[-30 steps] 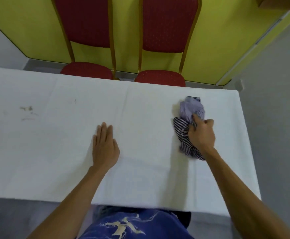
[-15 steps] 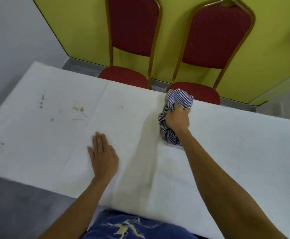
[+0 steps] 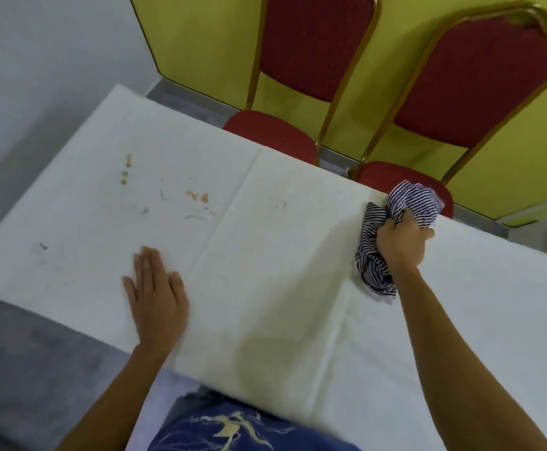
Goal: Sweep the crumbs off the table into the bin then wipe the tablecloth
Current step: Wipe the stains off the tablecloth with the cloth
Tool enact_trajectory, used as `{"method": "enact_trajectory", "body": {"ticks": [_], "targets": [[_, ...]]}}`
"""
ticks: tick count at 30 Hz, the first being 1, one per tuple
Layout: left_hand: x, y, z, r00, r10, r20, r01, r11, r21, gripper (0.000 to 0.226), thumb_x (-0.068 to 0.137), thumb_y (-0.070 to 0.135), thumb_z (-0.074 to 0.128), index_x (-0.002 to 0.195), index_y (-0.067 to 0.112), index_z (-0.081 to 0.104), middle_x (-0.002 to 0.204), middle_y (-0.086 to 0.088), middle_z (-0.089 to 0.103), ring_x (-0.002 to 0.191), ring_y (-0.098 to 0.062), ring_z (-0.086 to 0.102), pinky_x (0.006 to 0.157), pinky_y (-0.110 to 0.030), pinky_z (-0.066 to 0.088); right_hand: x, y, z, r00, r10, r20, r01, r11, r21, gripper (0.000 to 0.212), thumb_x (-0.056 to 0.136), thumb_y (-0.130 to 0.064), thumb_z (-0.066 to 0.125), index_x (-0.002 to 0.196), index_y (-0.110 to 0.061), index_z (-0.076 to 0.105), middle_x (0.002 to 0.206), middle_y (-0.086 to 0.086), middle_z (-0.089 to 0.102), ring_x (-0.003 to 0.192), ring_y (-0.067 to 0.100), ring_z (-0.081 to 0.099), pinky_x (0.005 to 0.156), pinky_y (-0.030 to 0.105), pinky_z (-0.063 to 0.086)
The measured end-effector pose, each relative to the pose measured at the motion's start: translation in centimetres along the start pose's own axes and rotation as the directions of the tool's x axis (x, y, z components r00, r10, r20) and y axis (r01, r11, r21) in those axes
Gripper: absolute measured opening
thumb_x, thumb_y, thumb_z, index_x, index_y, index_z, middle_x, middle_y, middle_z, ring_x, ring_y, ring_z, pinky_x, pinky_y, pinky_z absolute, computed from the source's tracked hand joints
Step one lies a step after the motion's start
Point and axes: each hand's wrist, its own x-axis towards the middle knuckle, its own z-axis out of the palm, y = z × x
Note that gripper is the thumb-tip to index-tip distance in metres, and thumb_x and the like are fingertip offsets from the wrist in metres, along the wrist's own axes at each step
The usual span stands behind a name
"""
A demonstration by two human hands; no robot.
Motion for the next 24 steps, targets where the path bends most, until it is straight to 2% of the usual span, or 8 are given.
{"method": "enact_trajectory", "body": {"ticks": [5, 8, 10, 12, 14, 18, 21, 24], "targets": [[-0.4, 0.2, 0.1, 0.998, 0.026, -0.058, -0.024, 0.999, 0.037, 0.056, 0.103, 0.027, 0.027, 0.152, 0.000, 0.030, 0.162, -0.015, 0.025, 0.153, -0.027, 0.017, 0.123, -0.051, 0.010, -11.0, -8.8, 8.4, 0.926, -0.338, 0.172, 0.332, 0.941, 0.062, 0.049, 0.100, -0.034, 0.046, 0.146, -0.021, 0.039, 0.142, 0.020, 0.033, 0.109, 0.041, 0.058, 0.094, 0.046, 0.050], [-0.3, -0.1, 0.0, 0.999, 0.012, -0.043, -0.010, 1.000, 0.029, 0.056, 0.102, 0.026, 0.028, 0.153, 0.001, 0.030, 0.163, -0.014, 0.024, 0.153, -0.025, 0.016, 0.124, -0.050, 0.009, -18.1, -11.6, 11.3, 0.737, -0.602, 0.307, 0.612, 0.787, 0.073, 0.048, 0.099, -0.030, 0.049, 0.145, -0.020, 0.041, 0.130, 0.018, 0.038, 0.095, 0.040, 0.060, 0.078, 0.044, 0.054], [-0.3, -0.4, -0.2, 0.999, 0.016, -0.049, -0.015, 0.999, 0.038, 0.056, 0.102, 0.026, 0.028, 0.153, 0.001, 0.029, 0.163, -0.014, 0.024, 0.153, -0.025, 0.016, 0.123, -0.051, 0.010, -19.0, -11.6, 11.5, 0.657, -0.668, 0.349, 0.700, 0.712, 0.045, 0.049, 0.097, -0.029, 0.051, 0.145, -0.024, 0.042, 0.124, 0.017, 0.041, 0.088, 0.039, 0.059, 0.075, 0.044, 0.054], [-0.3, -0.6, -0.2, 0.998, 0.032, -0.060, -0.029, 0.999, 0.043, 0.056, 0.103, 0.026, 0.028, 0.153, 0.001, 0.029, 0.163, -0.014, 0.023, 0.153, -0.026, 0.016, 0.123, -0.052, 0.012, -16.5, -10.3, 10.4, 0.683, -0.648, 0.337, 0.681, 0.731, 0.027, 0.048, 0.096, -0.027, 0.051, 0.143, -0.030, 0.047, 0.118, 0.014, 0.043, 0.085, 0.039, 0.059, 0.076, 0.045, 0.055], [-0.3, -0.6, -0.2, 0.997, 0.045, -0.064, -0.042, 0.998, 0.048, 0.055, 0.104, 0.027, 0.029, 0.153, 0.001, 0.028, 0.163, -0.013, 0.022, 0.153, -0.026, 0.014, 0.123, -0.052, 0.013, -12.0, -8.0, 8.5, 0.777, -0.573, 0.260, 0.600, 0.800, -0.032, 0.046, 0.095, -0.026, 0.051, 0.141, -0.034, 0.050, 0.115, 0.012, 0.043, 0.088, 0.039, 0.060, 0.079, 0.044, 0.054], [0.1, -0.9, -0.3, 0.997, 0.050, -0.062, -0.048, 0.998, 0.038, 0.056, 0.104, 0.027, 0.030, 0.153, 0.000, 0.027, 0.164, -0.014, 0.020, 0.154, -0.026, 0.013, 0.123, -0.053, 0.012, -3.6, -3.1, 3.4, 0.969, -0.243, 0.036, 0.246, 0.962, -0.122, 0.044, 0.097, -0.024, 0.045, 0.139, -0.031, 0.050, 0.122, 0.019, 0.043, 0.098, 0.044, 0.060, 0.093, 0.049, 0.049], [0.3, -1.0, -0.4, 0.997, 0.050, -0.065, -0.047, 0.998, 0.045, 0.056, 0.104, 0.026, 0.030, 0.153, 0.000, 0.028, 0.163, -0.014, 0.021, 0.154, -0.026, 0.013, 0.123, -0.053, 0.012, -2.6, -2.5, 2.2, 0.999, -0.026, -0.033, 0.023, 0.995, -0.094, 0.043, 0.097, -0.023, 0.043, 0.140, -0.023, 0.047, 0.131, 0.023, 0.040, 0.105, 0.048, 0.057, 0.098, 0.050, 0.046], [0.2, -1.0, -0.4, 0.998, 0.036, -0.050, -0.034, 0.998, 0.051, 0.056, 0.104, 0.027, 0.028, 0.153, 0.001, 0.027, 0.164, -0.014, 0.020, 0.154, -0.026, 0.011, 0.123, -0.053, 0.011, -7.7, -5.6, 5.2, 0.990, -0.141, 0.028, 0.143, 0.988, -0.060, 0.037, 0.096, -0.019, 0.046, 0.133, -0.015, 0.048, 0.133, 0.025, 0.042, 0.109, 0.045, 0.056, 0.092, 0.047, 0.047]]}}
